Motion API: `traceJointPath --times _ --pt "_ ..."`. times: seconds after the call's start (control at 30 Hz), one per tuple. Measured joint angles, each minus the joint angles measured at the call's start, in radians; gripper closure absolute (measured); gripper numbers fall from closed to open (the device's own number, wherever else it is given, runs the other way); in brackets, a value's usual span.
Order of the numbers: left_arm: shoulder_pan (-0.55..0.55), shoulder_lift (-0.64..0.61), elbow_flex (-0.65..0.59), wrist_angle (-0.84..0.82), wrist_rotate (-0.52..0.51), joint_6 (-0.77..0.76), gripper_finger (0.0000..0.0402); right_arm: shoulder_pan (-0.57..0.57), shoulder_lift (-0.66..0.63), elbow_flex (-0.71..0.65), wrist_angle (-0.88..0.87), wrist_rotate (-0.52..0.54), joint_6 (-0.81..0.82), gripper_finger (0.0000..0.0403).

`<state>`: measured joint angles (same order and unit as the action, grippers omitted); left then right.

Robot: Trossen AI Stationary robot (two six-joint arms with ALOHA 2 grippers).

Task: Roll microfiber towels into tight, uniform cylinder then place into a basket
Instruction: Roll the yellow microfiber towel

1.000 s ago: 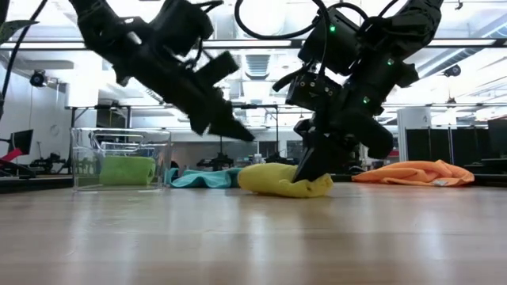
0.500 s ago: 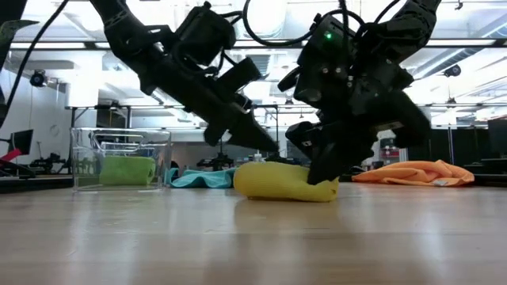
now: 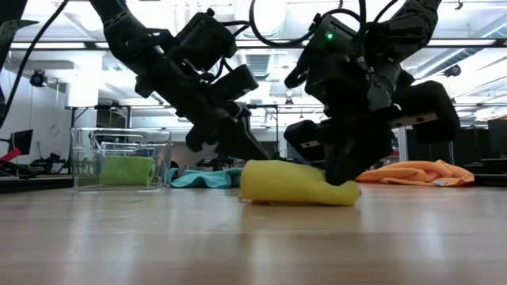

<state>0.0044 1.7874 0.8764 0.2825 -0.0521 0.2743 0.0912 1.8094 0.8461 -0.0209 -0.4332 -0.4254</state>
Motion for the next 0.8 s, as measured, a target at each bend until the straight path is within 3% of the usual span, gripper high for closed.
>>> traceJointPath --times 0.2,0.8 --pt "0.0 0.0 0.0 -0.003 0.001 -0.007 0.0402 0.004 0.002 0.041 -0.024 0.008 0.083 0.0394" --pt "0.0 -0.006 0.0 -0.023 0.0 0.02 0.0402 0.023 -0.004 0.154 -0.201 0.018 0.077 0.0394"
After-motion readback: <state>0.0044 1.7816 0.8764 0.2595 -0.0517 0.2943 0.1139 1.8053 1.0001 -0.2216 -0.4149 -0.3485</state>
